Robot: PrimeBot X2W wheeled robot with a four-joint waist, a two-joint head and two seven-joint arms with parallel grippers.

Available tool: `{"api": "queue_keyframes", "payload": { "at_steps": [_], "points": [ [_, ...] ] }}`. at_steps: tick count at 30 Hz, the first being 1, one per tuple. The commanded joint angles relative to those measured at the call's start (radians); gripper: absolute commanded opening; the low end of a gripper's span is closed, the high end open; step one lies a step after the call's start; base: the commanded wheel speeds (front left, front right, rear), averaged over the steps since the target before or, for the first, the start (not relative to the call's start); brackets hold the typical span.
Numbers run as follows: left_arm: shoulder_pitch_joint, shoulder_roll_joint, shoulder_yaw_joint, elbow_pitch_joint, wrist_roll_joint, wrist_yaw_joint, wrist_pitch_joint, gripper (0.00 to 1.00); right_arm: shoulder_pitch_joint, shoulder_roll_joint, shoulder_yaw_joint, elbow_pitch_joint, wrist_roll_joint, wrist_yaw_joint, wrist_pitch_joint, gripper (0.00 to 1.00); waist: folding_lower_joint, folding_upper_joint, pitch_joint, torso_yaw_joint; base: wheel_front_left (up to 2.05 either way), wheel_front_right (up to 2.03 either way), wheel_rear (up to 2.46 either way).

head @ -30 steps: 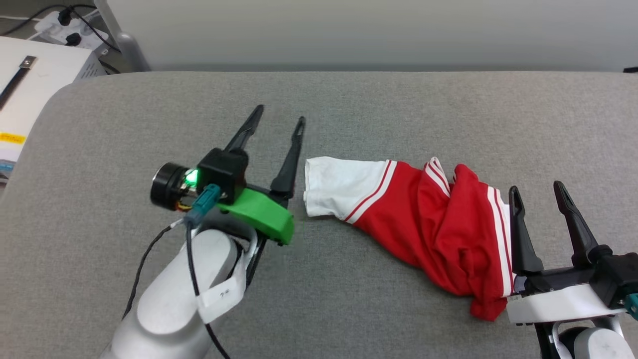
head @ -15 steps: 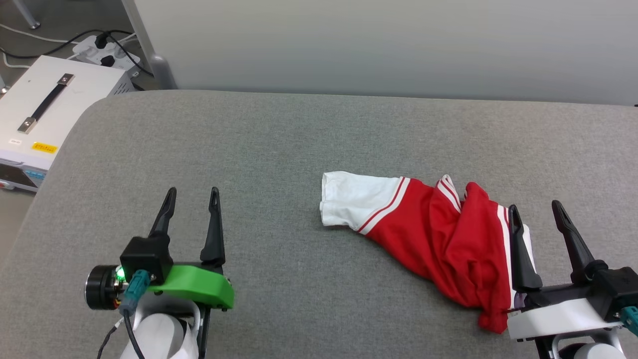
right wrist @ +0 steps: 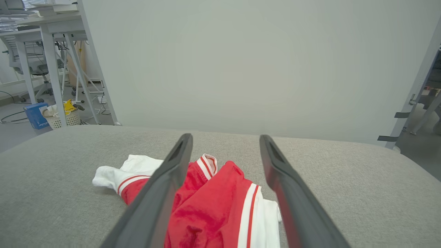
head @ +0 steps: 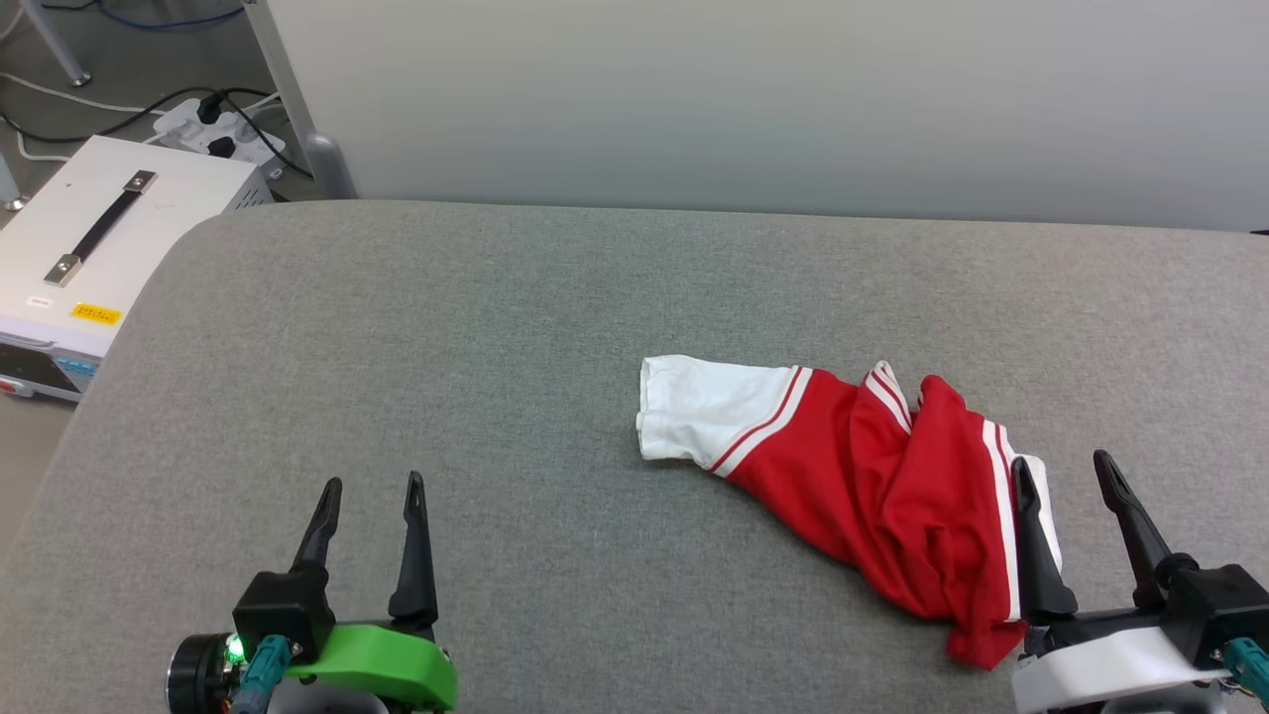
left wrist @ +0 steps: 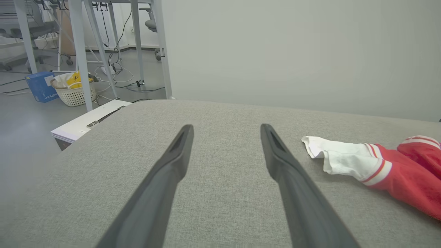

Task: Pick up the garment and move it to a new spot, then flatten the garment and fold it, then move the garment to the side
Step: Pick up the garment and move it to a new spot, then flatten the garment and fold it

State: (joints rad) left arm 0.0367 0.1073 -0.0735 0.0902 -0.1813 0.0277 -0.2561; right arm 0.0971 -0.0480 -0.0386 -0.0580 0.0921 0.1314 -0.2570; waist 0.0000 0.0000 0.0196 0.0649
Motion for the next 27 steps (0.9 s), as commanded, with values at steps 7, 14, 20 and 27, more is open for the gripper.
{"api": "queue_keyframes", "payload": {
  "at_steps": [7,14,20,27],
  "points": [
    [0.04,-0.035,0.043,0.02,0.036,-0.041,-0.006,1.0,0.031,-0.002,-0.003,0.024,0.006,-0.001,-0.005,1.0,0.0,0.0,-0.01,0.003,0.0,0.0,0.0],
    [0.043,-0.048,0.065,0.035,0.053,-0.062,-0.006,1.0,0.035,-0.002,-0.001,0.034,0.005,-0.001,-0.005,1.0,0.0,0.0,-0.017,0.002,0.0,0.0,0.0],
    [0.042,-0.054,0.075,0.045,0.063,-0.072,-0.006,1.0,0.035,-0.002,0.001,0.036,0.005,-0.001,-0.005,1.0,0.0,0.0,-0.02,0.0,0.0,0.0,0.0],
    [-0.017,-0.055,0.082,0.068,0.066,-0.101,-0.006,1.0,0.024,-0.002,0.007,0.033,0.007,-0.001,-0.005,1.0,0.0,0.0,-0.008,-0.003,0.0,0.0,0.0]
  ]
}}
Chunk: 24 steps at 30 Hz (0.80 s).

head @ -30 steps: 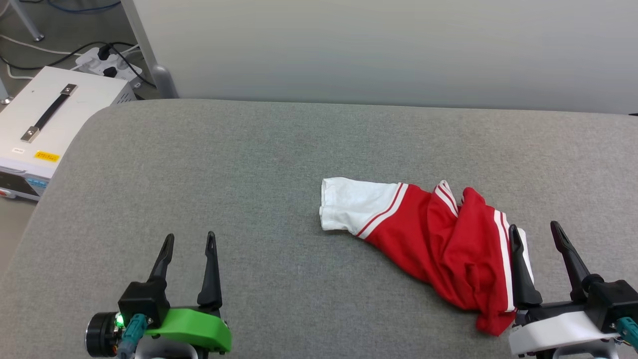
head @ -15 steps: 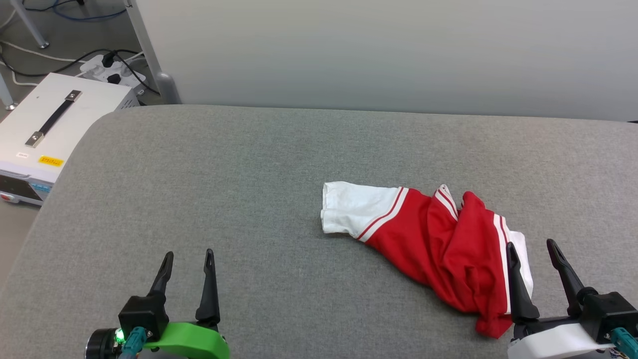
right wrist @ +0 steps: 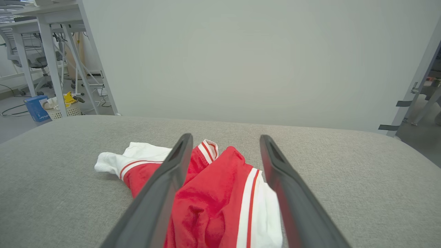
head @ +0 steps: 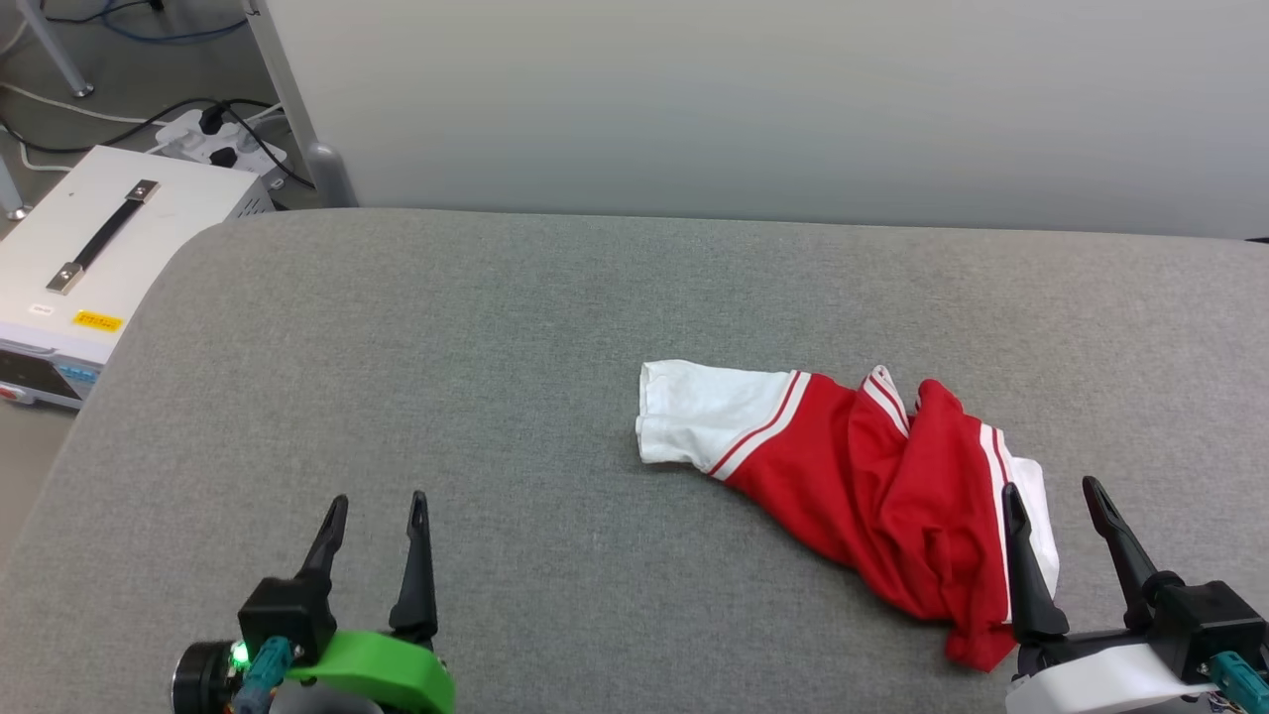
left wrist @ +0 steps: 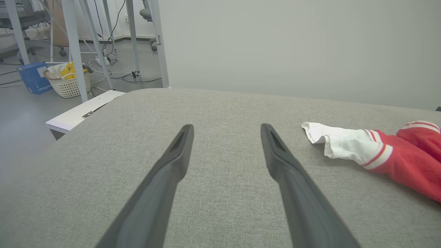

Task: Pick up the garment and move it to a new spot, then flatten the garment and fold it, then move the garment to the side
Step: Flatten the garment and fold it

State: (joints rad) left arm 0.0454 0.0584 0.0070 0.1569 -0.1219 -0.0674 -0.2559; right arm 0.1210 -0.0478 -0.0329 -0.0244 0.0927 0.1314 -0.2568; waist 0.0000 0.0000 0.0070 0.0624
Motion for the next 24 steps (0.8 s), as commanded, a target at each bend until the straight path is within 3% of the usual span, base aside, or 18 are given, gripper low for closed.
{"api": "queue_keyframes", "payload": {
  "at_steps": [1,7,14,20,24],
  "points": [
    [-0.046,-0.006,-0.001,0.005,0.012,-0.012,-0.006,1.0,-0.003,-0.002,0.003,-0.002,0.006,-0.001,-0.005,1.0,0.0,0.0,0.011,-0.003,0.0,0.0,0.0],
    [-0.248,0.036,-0.061,0.06,0.038,-0.051,-0.006,1.0,-0.038,-0.002,0.018,-0.016,-0.004,-0.001,-0.005,1.0,0.0,0.0,0.065,-0.022,0.0,0.0,0.0],
    [-0.534,0.125,-0.198,0.203,0.01,-0.062,-0.006,1.0,-0.092,-0.002,0.036,-0.026,-0.009,-0.001,-0.005,1.0,0.0,0.0,0.138,-0.073,0.0,0.0,0.0],
    [-0.776,0.208,-0.389,0.325,-0.135,-0.063,0.06,1.0,-0.125,-0.002,0.043,-0.038,-0.004,-0.001,-0.005,1.0,0.0,0.0,0.196,-0.115,0.0,0.0,0.0],
    [-0.912,0.246,-0.534,0.38,-0.28,-0.063,0.214,1.0,-0.149,-0.002,0.043,-0.044,-0.001,-0.001,-0.005,1.0,0.0,0.0,0.236,-0.136,0.0,0.0,0.0]
  ]
}}
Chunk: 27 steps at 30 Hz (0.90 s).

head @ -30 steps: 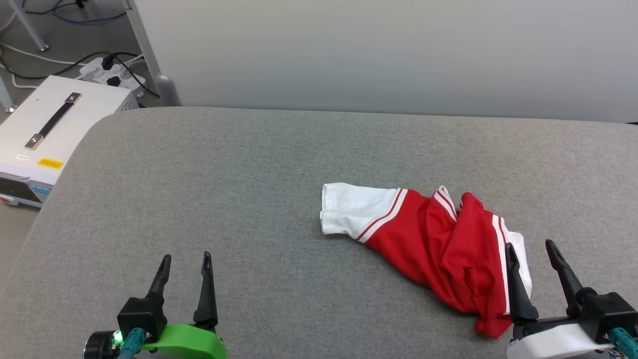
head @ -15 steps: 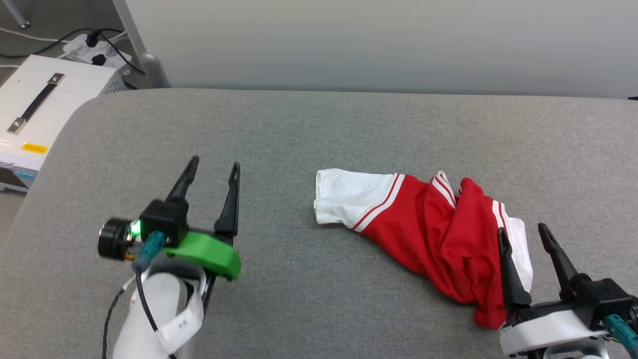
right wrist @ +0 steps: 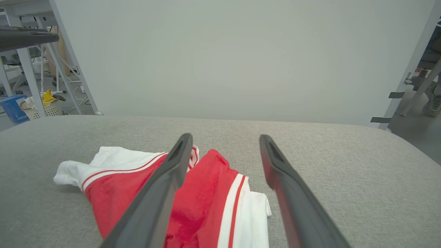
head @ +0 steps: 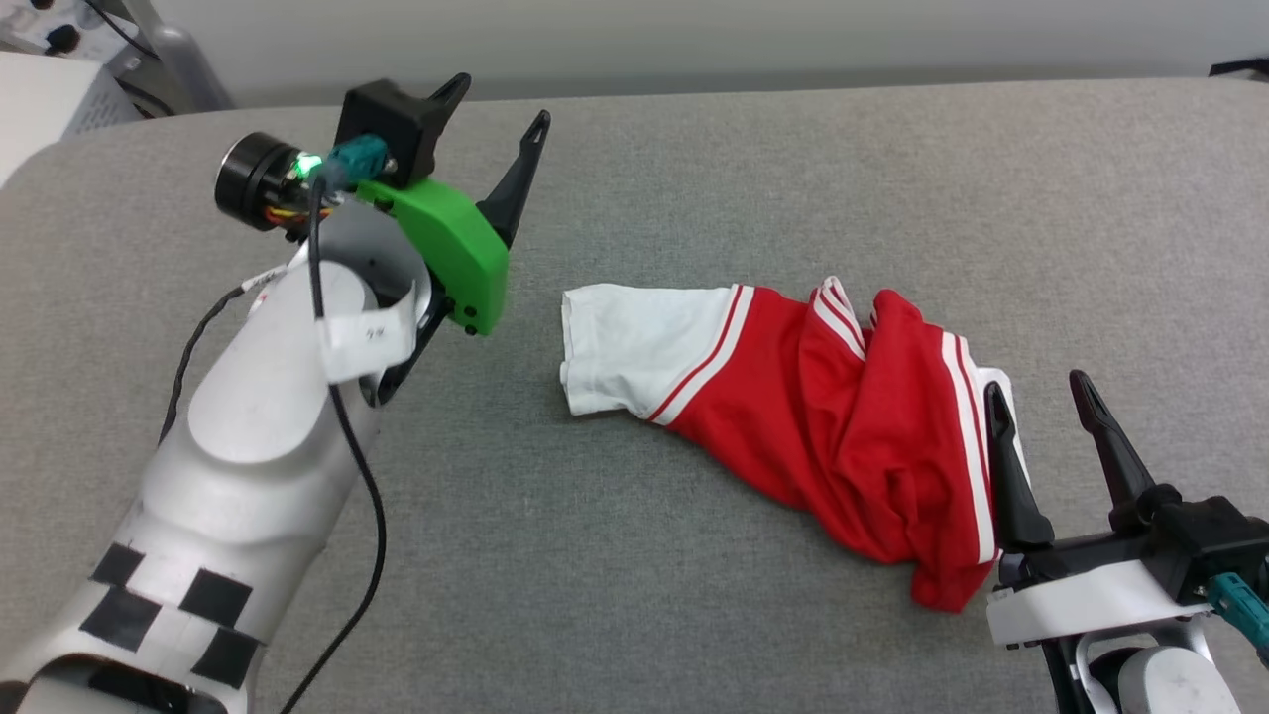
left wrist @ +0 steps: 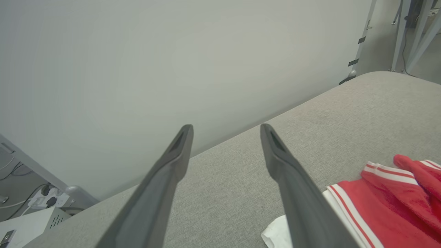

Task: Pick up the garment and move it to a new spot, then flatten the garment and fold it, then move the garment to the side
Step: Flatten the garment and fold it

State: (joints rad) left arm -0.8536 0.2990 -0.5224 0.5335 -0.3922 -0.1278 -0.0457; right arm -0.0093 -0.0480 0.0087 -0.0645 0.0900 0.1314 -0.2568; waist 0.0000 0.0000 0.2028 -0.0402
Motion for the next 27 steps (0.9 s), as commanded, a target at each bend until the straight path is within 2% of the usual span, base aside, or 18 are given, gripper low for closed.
{"api": "queue_keyframes", "payload": {
  "at_steps": [1,5,9,13,23,27],
  "points": [
    [-0.046,0.014,-0.047,0.013,-0.056,-0.003,0.065,1.0,-0.026,-0.002,0.002,-0.006,0.003,-0.001,-0.005,1.0,0.0,0.0,0.052,-0.039,0.0,0.0,0.0],
    [-0.146,0.052,-0.202,0.022,-0.214,-0.003,0.294,1.0,-0.052,-0.002,0.006,-0.009,0.008,-0.001,-0.005,1.0,0.0,0.0,0.087,-0.06,0.0,0.0,0.0],
    [-0.207,0.088,-0.337,0.014,-0.344,-0.003,0.478,1.0,-0.071,-0.002,0.012,-0.012,0.015,-0.001,-0.005,1.0,0.0,0.0,0.115,-0.078,0.0,0.0,0.0],
    [-0.24,0.115,-0.443,0.018,-0.436,-0.003,0.604,1.0,-0.083,-0.002,0.014,-0.016,0.018,-0.001,-0.005,1.0,0.0,0.0,0.14,-0.091,0.0,0.0,0.0],
    [-0.256,0.169,-0.687,0.038,-0.508,-0.003,0.725,1.0,-0.112,-0.002,0.013,-0.023,0.022,-0.001,-0.005,1.0,0.0,0.0,0.19,-0.11,0.0,0.0,0.0],
    [-0.241,0.177,-0.732,0.049,-0.519,-0.003,0.737,1.0,-0.122,-0.002,0.014,-0.024,0.026,-0.001,-0.005,1.0,0.0,0.0,0.207,-0.112,0.0,0.0,0.0]
  ]
}}
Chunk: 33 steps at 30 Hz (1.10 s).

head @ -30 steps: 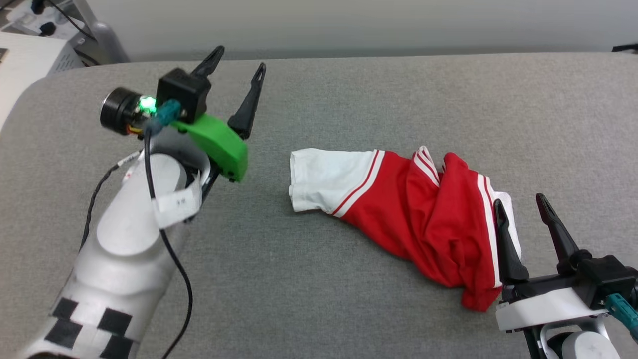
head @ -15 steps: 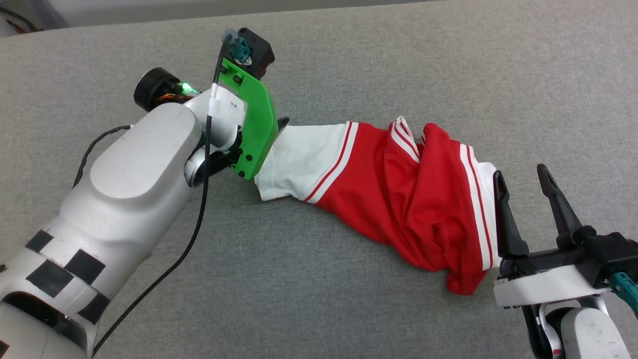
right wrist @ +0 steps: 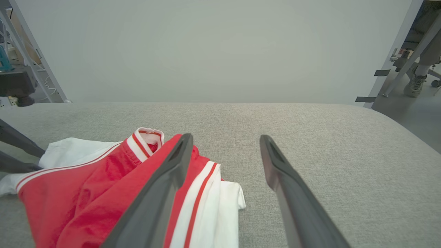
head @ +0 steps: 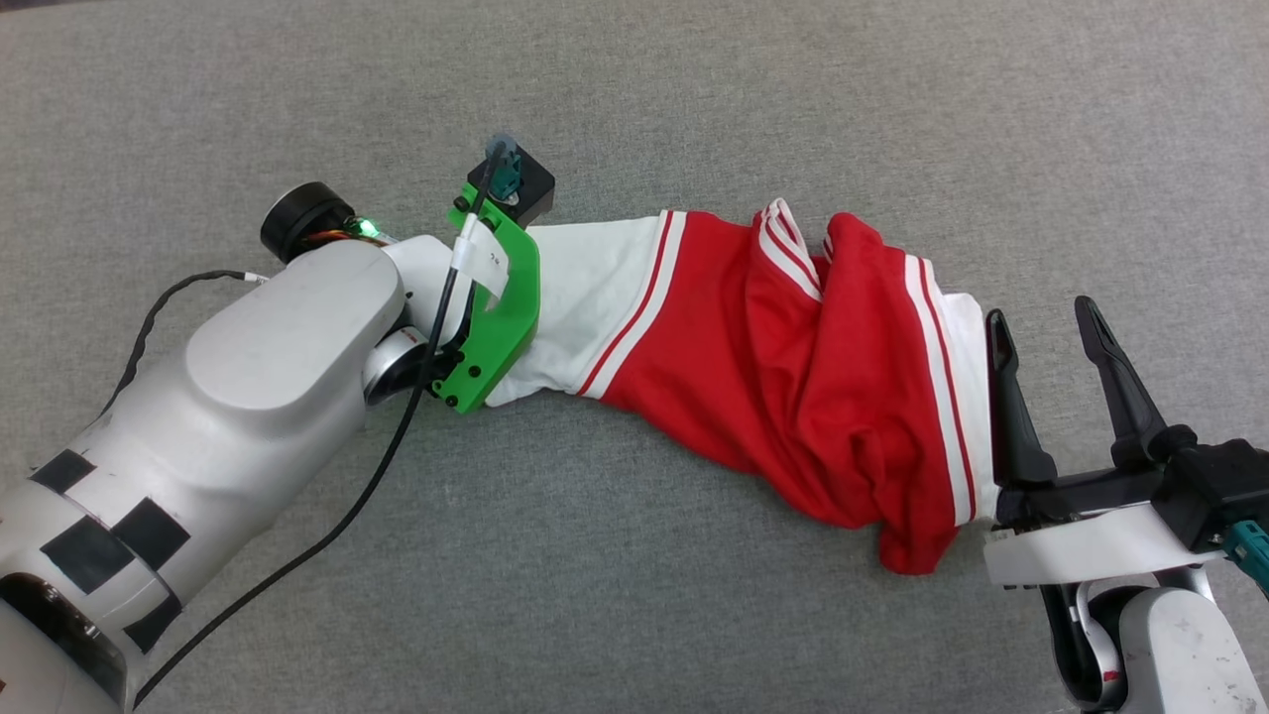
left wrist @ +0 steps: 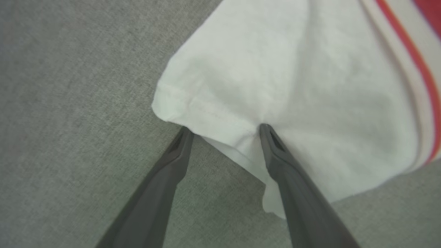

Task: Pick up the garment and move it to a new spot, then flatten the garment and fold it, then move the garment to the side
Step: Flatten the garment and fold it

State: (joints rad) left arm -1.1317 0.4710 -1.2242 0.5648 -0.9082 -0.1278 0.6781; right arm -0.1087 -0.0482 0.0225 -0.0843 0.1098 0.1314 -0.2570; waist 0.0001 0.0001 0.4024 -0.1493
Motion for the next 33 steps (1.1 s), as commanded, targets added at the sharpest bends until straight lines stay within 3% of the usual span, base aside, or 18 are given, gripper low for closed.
{"api": "queue_keyframes", "payload": {
  "at_steps": [1,2,3,4,14,19,27,33],
  "points": [
    [0.041,0.004,-0.036,0.018,-0.007,-0.003,0.012,1.0,-0.025,-0.002,0.001,-0.005,0.007,-0.001,-0.005,1.0,-0.0001,-0.0001,0.011,-0.003,0.0,0.0,0.0],
    [0.044,0.003,-0.039,0.017,-0.012,-0.003,0.009,1.0,-0.027,-0.002,0.0,-0.005,0.008,-0.001,-0.005,1.0,-0.0001,-0.0001,0.013,-0.002,0.0,0.0,0.0],
    [0.045,0.0,-0.042,0.016,-0.018,-0.003,0.0,0.72,-0.028,-0.002,-0.001,-0.005,0.009,-0.001,-0.005,1.0,-0.0001,-0.0001,0.016,-0.001,0.0,0.0,0.0],
    [0.044,-0.002,-0.043,0.016,-0.025,-0.003,-0.015,0.0,-0.029,-0.002,-0.002,-0.004,0.01,-0.001,-0.005,1.0,-0.0001,-0.0001,0.017,0.001,0.0,0.0,0.0],
    [0.008,0.012,-0.045,-0.036,-0.001,-0.003,-0.3,0.0,-0.002,-0.002,-0.016,0.015,0.004,-0.001,-0.005,1.0,-0.0001,-0.0001,-0.058,0.064,0.0,0.0,0.0],
    [0.027,0.09,0.015,-0.061,-0.039,0.002,-0.415,0.0,0.02,-0.002,-0.02,0.018,-0.001,-0.001,-0.005,1.0,-0.0001,-0.0001,-0.102,0.105,0.0,0.0,0.0],
    [0.127,0.239,0.085,-0.052,-0.115,0.054,-0.488,0.0,0.041,-0.002,-0.027,0.019,-0.007,-0.001,-0.005,1.0,-0.0001,-0.0001,-0.126,0.134,0.0,0.0,0.0],
    [0.237,0.292,0.103,0.024,-0.181,0.085,-0.51,0.0,0.044,-0.002,-0.03,0.022,-0.007,-0.001,-0.005,1.0,-0.0001,-0.0001,-0.127,0.129,0.0,0.0,0.0]
  ]
}}
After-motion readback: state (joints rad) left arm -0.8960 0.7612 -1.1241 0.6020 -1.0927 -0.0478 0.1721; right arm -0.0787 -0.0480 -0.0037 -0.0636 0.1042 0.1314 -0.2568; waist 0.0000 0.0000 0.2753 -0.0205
